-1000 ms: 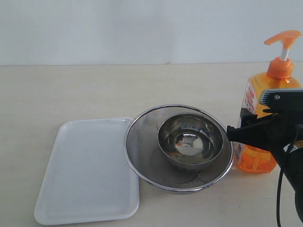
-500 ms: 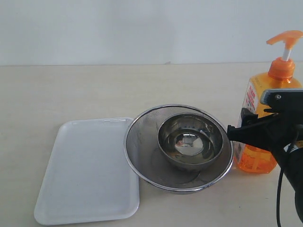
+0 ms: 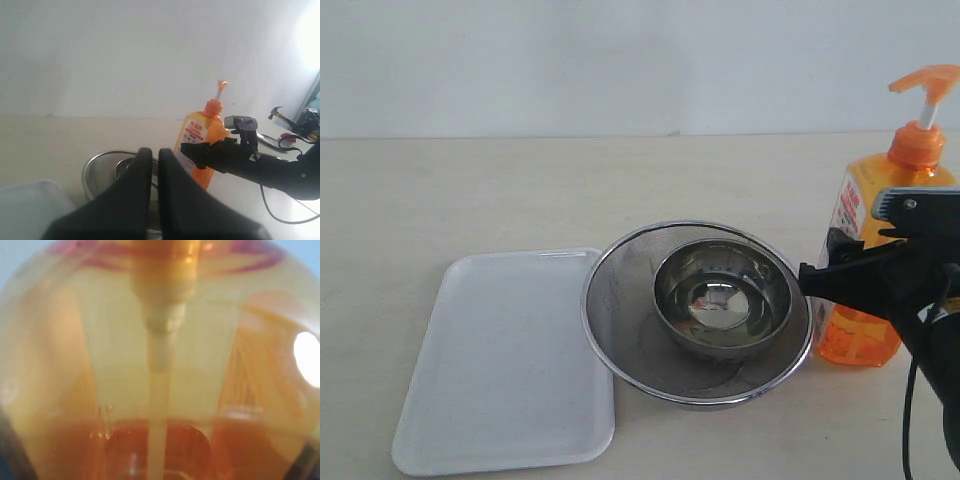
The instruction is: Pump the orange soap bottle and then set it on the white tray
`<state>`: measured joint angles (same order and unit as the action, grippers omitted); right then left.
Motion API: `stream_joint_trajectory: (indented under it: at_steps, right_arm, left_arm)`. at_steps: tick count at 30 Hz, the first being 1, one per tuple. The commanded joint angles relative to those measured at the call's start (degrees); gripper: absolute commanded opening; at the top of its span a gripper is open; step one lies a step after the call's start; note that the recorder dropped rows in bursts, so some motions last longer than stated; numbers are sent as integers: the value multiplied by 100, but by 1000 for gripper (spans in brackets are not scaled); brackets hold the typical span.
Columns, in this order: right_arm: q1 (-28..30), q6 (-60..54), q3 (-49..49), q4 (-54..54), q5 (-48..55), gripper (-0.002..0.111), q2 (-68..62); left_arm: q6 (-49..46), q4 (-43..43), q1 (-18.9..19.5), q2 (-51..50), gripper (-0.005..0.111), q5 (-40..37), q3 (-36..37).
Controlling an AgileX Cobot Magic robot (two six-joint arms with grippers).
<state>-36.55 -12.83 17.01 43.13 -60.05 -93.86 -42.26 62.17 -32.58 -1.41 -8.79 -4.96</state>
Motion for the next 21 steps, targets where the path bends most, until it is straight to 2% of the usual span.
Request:
stream_joint_trajectory:
  at_steps: [1,16,21]
  right_arm:
    - [-1,-66,21,-382,-98,2,58]
    - [-1,-235,21,-366,-98,2,58]
    - [-1,-235,21,-366,-98,2,58]
  left_arm:
    - [-19,38,0,39,5,-38,21]
    - [-19,38,0,39,5,-16,21]
    - [-5,555,0,39,5,-78,31]
